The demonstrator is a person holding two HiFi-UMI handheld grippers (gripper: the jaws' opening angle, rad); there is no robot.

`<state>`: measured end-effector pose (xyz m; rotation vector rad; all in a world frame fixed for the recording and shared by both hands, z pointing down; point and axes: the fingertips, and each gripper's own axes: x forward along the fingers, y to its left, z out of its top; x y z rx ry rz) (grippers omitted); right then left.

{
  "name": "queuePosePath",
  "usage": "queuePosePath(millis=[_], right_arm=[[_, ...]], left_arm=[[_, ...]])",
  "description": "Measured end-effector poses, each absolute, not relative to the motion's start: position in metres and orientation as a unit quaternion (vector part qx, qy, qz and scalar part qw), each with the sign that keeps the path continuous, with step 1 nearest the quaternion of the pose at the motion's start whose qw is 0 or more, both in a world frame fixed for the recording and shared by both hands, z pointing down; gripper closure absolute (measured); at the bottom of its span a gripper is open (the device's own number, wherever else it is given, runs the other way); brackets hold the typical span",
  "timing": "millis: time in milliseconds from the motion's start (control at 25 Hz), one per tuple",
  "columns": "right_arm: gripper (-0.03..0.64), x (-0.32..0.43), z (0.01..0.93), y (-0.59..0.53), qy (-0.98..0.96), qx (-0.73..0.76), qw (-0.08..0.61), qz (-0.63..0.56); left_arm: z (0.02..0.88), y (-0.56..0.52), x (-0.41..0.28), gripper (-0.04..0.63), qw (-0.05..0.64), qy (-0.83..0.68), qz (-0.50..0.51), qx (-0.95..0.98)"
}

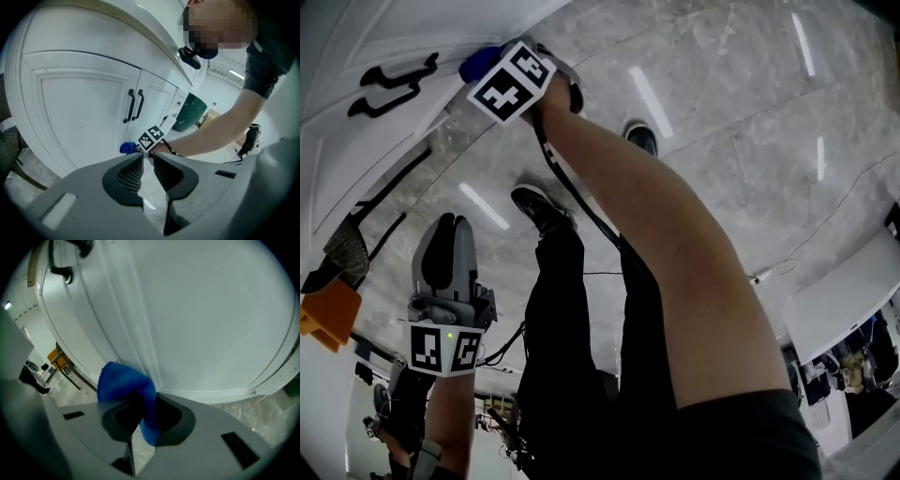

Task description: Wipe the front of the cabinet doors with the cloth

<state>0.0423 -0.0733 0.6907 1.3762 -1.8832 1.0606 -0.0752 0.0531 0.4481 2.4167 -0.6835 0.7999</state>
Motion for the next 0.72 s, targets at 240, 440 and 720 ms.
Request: queuePosePath(millis=[240, 440, 720], right_arm=[[0.560, 0.112, 0.704, -0.076, -0.669, 0.551, 0.276, 0.415], [0.560, 0.164, 0.709, -0.067, -0.644, 0.574, 0.256, 0.436], [0.560, 0.225, 0.695, -0.058, -0.623, 0.614, 0.251, 0.415]], left_arm=[[0.463, 0.041, -0.051, 0.526, 0.231, -0.259, 0.296, 0.890], [0.466, 0.042, -0.028, 0.526, 0.227, -0.254, 0.298, 0.892], [0.463, 0.050, 0.008, 0.526, 0.225, -0.243, 0.291, 0.898]])
